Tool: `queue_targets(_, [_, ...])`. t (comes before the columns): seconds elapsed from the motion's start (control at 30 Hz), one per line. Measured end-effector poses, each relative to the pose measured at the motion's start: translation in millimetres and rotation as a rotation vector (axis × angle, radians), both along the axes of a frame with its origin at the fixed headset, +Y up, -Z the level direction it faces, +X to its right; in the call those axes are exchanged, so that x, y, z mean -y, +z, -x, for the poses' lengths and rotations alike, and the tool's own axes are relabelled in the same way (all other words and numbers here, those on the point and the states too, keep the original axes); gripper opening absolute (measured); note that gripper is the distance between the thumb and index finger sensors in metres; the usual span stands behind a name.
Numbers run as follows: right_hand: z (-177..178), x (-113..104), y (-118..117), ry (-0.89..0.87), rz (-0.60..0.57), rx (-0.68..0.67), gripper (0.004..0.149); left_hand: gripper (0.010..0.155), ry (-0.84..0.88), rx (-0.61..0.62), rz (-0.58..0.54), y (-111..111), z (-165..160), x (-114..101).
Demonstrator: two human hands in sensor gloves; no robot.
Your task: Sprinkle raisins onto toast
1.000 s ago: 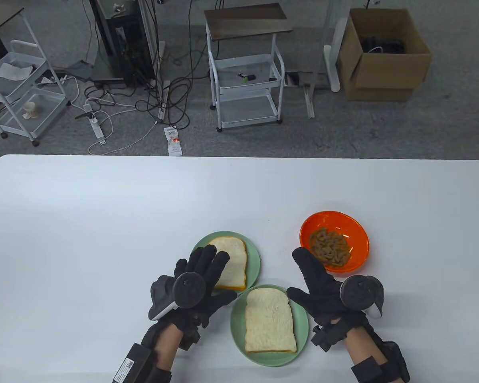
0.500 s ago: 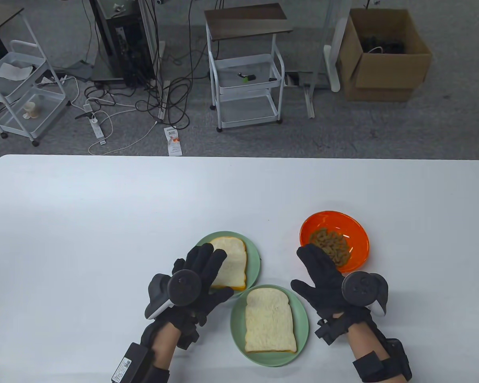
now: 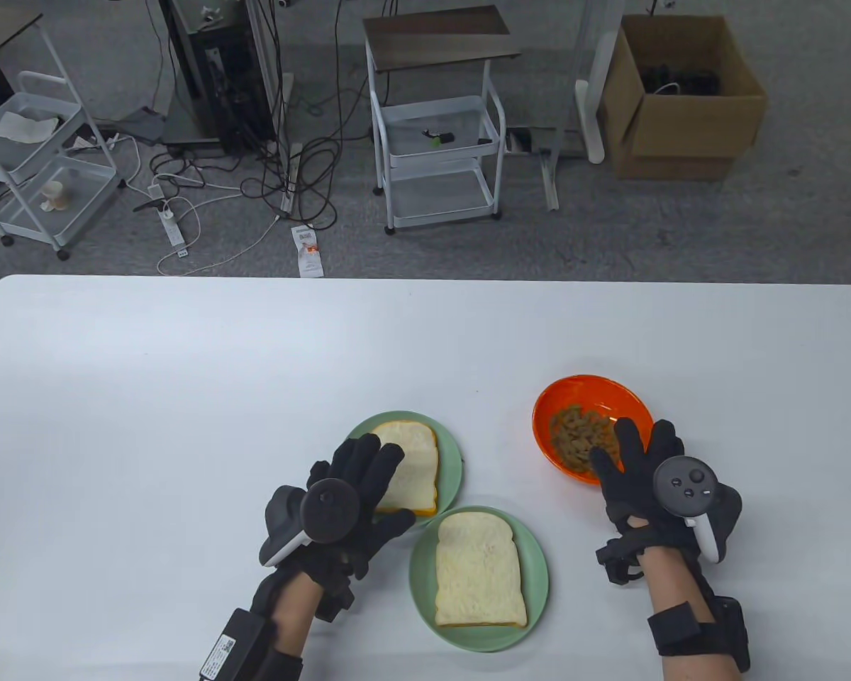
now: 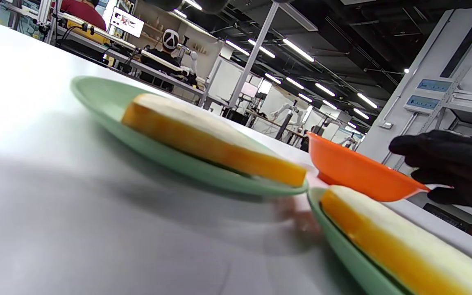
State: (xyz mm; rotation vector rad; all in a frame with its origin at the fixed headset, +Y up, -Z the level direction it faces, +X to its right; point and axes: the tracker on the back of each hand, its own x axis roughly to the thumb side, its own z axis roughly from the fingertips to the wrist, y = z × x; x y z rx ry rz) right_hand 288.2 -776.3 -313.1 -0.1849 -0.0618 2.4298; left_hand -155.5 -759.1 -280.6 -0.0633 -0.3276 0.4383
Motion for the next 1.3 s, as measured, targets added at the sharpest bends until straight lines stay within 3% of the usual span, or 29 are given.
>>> queue_targets(0.1, [-3,9,-4,-0.079,0.070,0.007,0.072,0.092,-0.001,-0.002,-0.001,0,0,0])
queue_targets(0.23, [-4,11,-5,-0.002,0.060,0.116,0.072,0.092,0.000,-0.003,-0.006,1,-1,0])
queue_targets(0.37, [-11,24,-7,-0.044,0.150,0.134,0.072,0.091,-0.002,-0.003,-0.005,1,-2,1])
queue_targets(0.53, [-11,23,-10,-0.018,0.122,0.145,0.069,0.089,-0.005,-0.012,-0.005,1,-2,1])
queue_targets(0.67, [-15,29,-8,-0.248,0.161,0.196,0.067,0.087,-0.001,-0.013,-0.011,2,-5,0])
queue_targets(0.8, [-15,33,-3,-0.454,0.076,0.317,0.061,0.083,-0.036,-0.028,-0.059,7,-15,-7])
queue_targets(0.93, [5,17,0,-0.405,-0.042,0.218,0.061,0.077,-0.118,-0.071,-0.212,21,-44,-28])
queue_targets(1.07, [41,-3,12,-0.442,-0.088,0.091,0.062,0.075,-0.232,-0.125,-0.359,31,-86,-56])
queue_targets(1.17, [63,-13,24,-0.440,-0.084,0.017,0.063,0.079,-0.340,-0.139,-0.363,29,-121,-72])
queue_targets(1.3, [82,-17,38,-0.379,-0.111,-0.050,0.064,0.086,-0.393,-0.145,-0.228,19,-154,-78])
